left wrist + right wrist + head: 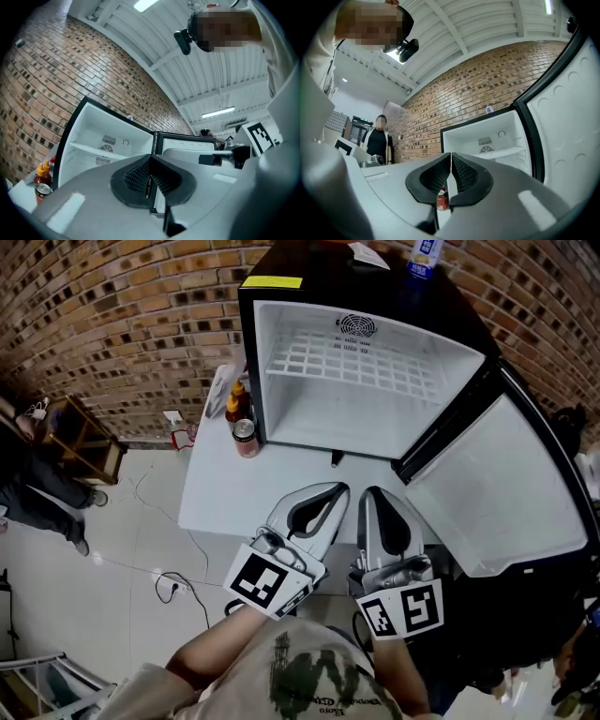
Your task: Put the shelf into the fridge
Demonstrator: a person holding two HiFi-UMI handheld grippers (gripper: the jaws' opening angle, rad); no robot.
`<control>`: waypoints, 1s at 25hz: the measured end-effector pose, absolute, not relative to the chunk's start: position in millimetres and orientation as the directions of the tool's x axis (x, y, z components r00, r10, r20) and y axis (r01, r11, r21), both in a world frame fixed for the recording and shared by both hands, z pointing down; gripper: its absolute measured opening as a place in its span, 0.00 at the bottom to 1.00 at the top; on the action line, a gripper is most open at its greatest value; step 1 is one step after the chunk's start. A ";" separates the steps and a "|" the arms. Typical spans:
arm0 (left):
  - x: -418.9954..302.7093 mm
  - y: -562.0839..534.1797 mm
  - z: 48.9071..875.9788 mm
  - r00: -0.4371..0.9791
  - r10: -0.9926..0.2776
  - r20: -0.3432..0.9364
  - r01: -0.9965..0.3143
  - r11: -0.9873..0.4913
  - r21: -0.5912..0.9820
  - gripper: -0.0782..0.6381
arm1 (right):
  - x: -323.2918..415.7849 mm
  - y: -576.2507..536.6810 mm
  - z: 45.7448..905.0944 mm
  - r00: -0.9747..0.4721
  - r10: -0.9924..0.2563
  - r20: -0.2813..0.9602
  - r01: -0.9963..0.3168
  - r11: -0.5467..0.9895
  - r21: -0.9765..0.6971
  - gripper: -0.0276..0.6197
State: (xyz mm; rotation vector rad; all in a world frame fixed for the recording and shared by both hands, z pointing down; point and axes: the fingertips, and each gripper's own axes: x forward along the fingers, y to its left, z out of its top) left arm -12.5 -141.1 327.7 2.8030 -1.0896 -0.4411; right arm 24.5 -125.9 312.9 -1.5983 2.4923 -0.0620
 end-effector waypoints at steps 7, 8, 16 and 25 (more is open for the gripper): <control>1.2 -70.0 325.6 0.662 -0.719 -0.213 -0.697 -0.695 0.176 0.11 | 35.8 -56.6 313.9 -0.428 -0.895 -0.124 -0.894 0.439 -0.091 0.05; 4.2 -58.2 325.5 0.657 -0.722 -0.218 -0.701 -0.691 0.175 0.11 | 40.4 -43.9 313.9 -0.427 -0.896 -0.124 -0.895 0.439 -0.083 0.05; 20.1 38.4 320.4 0.626 -0.748 -0.220 -0.738 -0.660 0.143 0.11 | 59.5 52.8 314.5 -0.436 -0.892 -0.116 -0.893 0.445 -0.063 0.05; 29.1 109.0 315.4 0.627 -0.756 -0.188 -0.748 -0.652 0.126 0.11 | 56.5 118.2 306.9 -0.448 -0.885 -0.126 -0.885 0.459 -0.074 0.04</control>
